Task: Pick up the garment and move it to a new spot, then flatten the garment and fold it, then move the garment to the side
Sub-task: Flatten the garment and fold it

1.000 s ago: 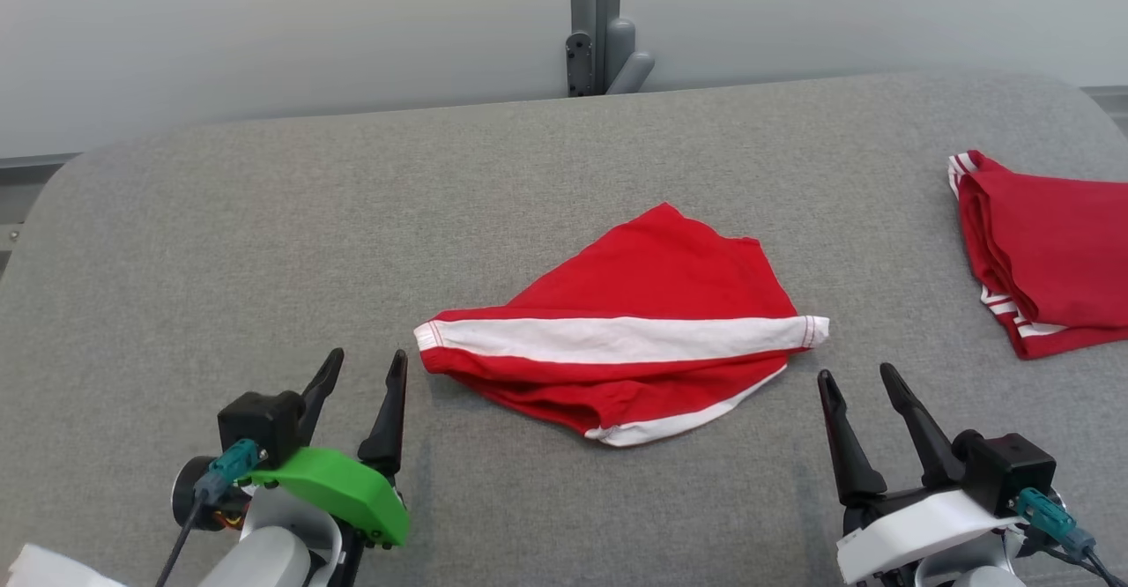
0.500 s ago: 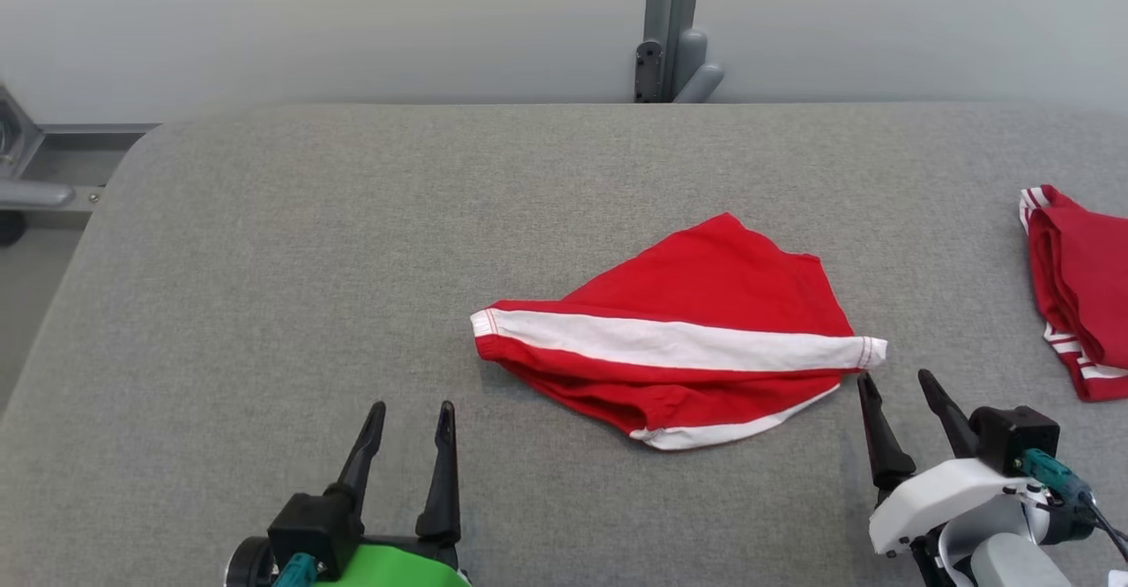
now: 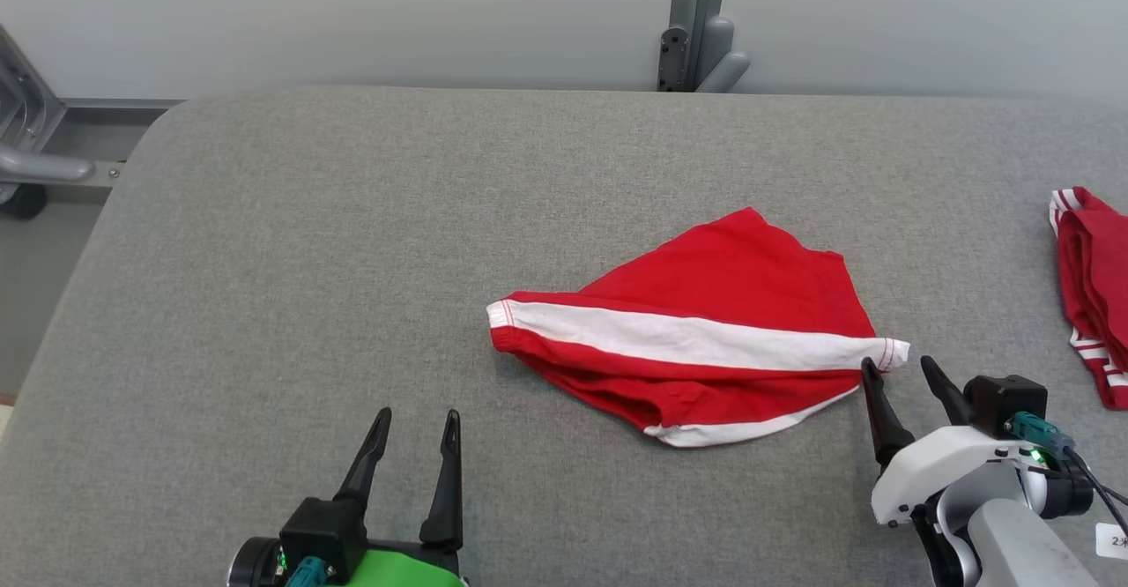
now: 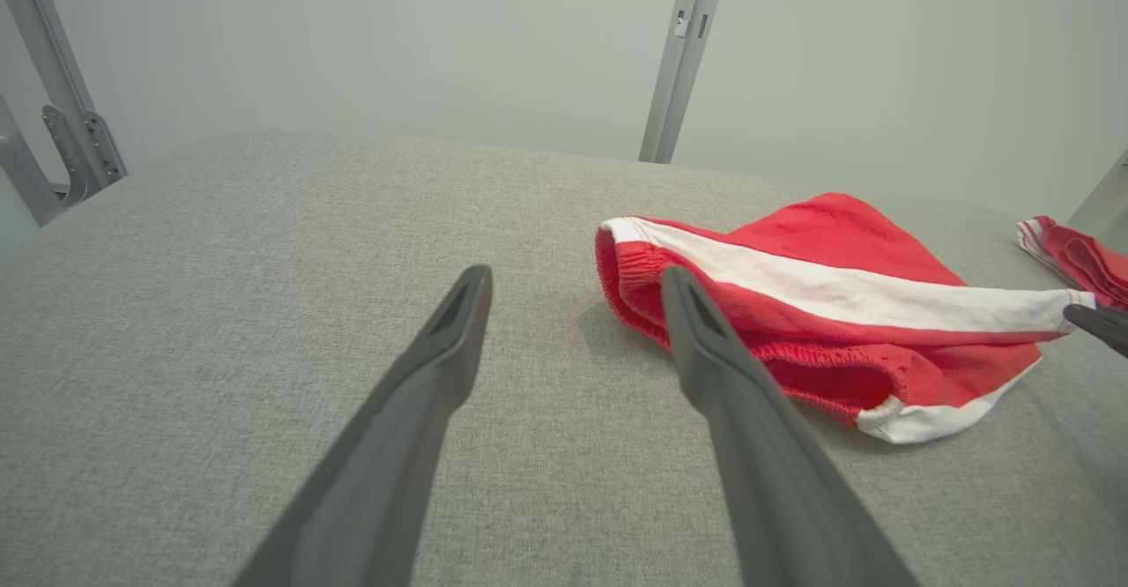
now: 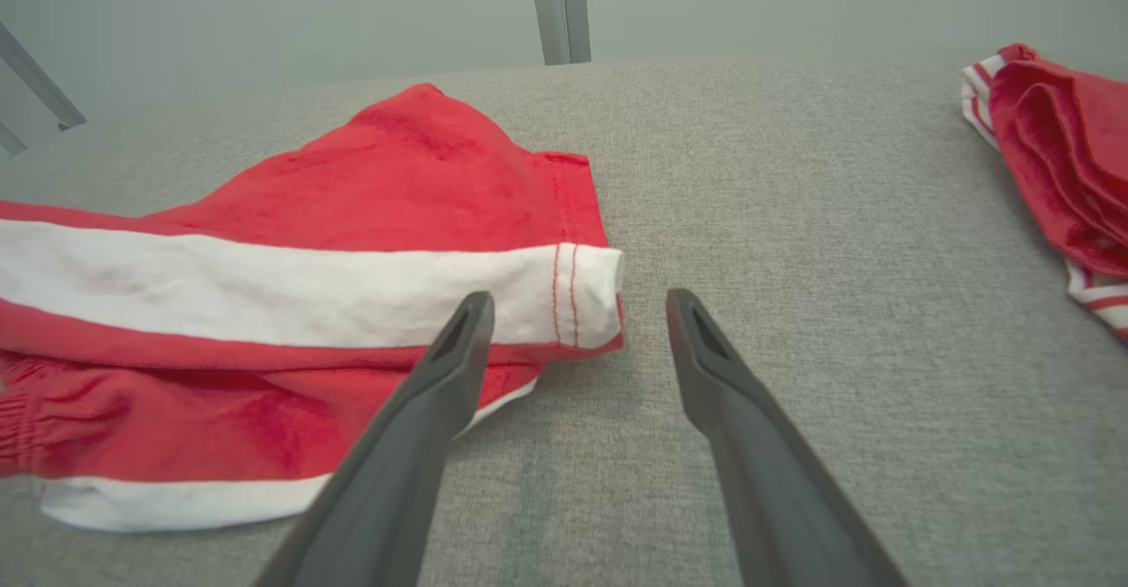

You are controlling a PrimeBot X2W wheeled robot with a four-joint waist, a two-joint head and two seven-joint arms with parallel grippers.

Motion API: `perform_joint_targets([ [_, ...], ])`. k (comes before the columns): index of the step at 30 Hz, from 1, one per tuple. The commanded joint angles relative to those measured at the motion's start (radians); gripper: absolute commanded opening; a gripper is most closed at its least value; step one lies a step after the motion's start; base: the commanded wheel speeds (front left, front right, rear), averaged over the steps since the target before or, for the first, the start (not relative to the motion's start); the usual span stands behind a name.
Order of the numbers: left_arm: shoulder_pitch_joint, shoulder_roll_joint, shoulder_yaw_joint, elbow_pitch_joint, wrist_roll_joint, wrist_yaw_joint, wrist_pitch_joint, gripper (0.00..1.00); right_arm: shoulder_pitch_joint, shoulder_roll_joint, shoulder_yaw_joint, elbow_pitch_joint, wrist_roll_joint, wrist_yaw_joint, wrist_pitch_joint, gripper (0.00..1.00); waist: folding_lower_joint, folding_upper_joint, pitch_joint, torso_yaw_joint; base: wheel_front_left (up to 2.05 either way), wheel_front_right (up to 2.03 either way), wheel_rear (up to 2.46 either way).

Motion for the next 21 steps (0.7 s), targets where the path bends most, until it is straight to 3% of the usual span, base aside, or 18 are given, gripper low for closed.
perform_joint_targets([
  [1, 0.000, -0.003, 0.005, 0.003, 0.005, -0.005, 0.000, 1.00, -0.011, -0.005, 0.002, 0.005, 0.008, -0.001, -0.002, 1.00, 0.0000, 0.0000, 0.001, 0.001, 0.00, 0.00, 0.00],
  [2, -0.002, -0.005, 0.008, 0.005, 0.010, -0.011, 0.000, 1.00, -0.013, -0.006, 0.004, 0.010, 0.011, -0.001, -0.002, 0.90, 0.0000, 0.0000, 0.002, 0.002, 0.00, 0.00, 0.00],
  [3, -0.003, -0.008, 0.013, 0.007, 0.014, -0.014, 0.000, 1.00, -0.016, -0.006, 0.008, 0.013, 0.012, -0.001, -0.002, 0.49, 0.0000, 0.0000, 0.003, 0.003, 0.00, 0.00, 0.00],
  [4, -0.003, -0.010, 0.017, 0.008, 0.017, -0.017, 0.000, 1.00, -0.018, -0.007, 0.011, 0.015, 0.012, -0.001, -0.002, 0.35, 0.0000, 0.0000, 0.003, 0.004, 0.00, 0.00, 0.00],
  [5, -0.003, -0.012, 0.020, 0.010, 0.021, -0.021, 0.000, 1.00, -0.019, -0.009, 0.017, 0.015, 0.008, -0.001, -0.002, 0.09, 0.0000, 0.0000, 0.003, 0.004, 0.00, 0.00, 0.00],
  [6, -0.002, -0.015, 0.023, 0.012, 0.026, -0.025, 0.000, 1.00, -0.019, -0.011, 0.020, 0.015, 0.004, -0.001, -0.002, 0.00, 0.0000, 0.0000, 0.003, 0.003, 0.00, 0.00, 0.00],
  [15, 0.012, -0.030, 0.043, 0.039, 0.045, -0.050, 0.000, 1.00, 0.022, -0.039, 0.038, -0.022, -0.013, -0.001, -0.002, 0.00, 0.0000, 0.0000, -0.009, -0.013, 0.00, 0.00, 0.00],
  [21, -0.038, -0.036, 0.045, 0.085, -0.034, -0.114, 0.002, 1.00, 0.057, -0.085, 0.034, -0.058, -0.020, -0.001, -0.002, 0.00, 0.0000, 0.0000, -0.002, -0.035, 0.00, 0.00, 0.00],
])
